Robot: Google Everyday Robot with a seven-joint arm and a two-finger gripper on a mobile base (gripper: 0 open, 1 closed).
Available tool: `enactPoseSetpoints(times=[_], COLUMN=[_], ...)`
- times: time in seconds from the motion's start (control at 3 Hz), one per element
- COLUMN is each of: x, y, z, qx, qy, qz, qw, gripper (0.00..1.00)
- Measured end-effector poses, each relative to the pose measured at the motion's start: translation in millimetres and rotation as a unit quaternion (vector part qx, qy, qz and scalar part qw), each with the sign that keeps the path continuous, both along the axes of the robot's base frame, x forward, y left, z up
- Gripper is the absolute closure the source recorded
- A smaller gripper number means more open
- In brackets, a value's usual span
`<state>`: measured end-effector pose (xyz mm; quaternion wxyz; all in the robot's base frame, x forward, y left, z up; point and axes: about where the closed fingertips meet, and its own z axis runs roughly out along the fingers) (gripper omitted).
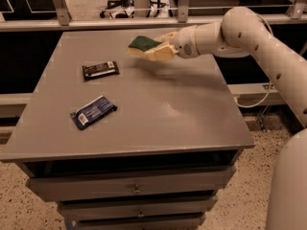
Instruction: Pick sponge
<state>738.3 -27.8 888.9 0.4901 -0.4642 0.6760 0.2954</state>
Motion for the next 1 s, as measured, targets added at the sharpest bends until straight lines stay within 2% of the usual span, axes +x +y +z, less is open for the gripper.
enactPoseSetpoints(times=[0.33,0.67,1.0], x=[-25.1,-57.9,-57.9], y=[7.5,16.3,16.3], z=[31.1,51.3,51.3], qx=[0.004,-0.006,-0.006], qy=[-0.015,-0.033,-0.033], qz=[0.07,0.148,0.148], qw=[0.9974,0.9884,0.9884], gripper=[1.0,1.0,1.0])
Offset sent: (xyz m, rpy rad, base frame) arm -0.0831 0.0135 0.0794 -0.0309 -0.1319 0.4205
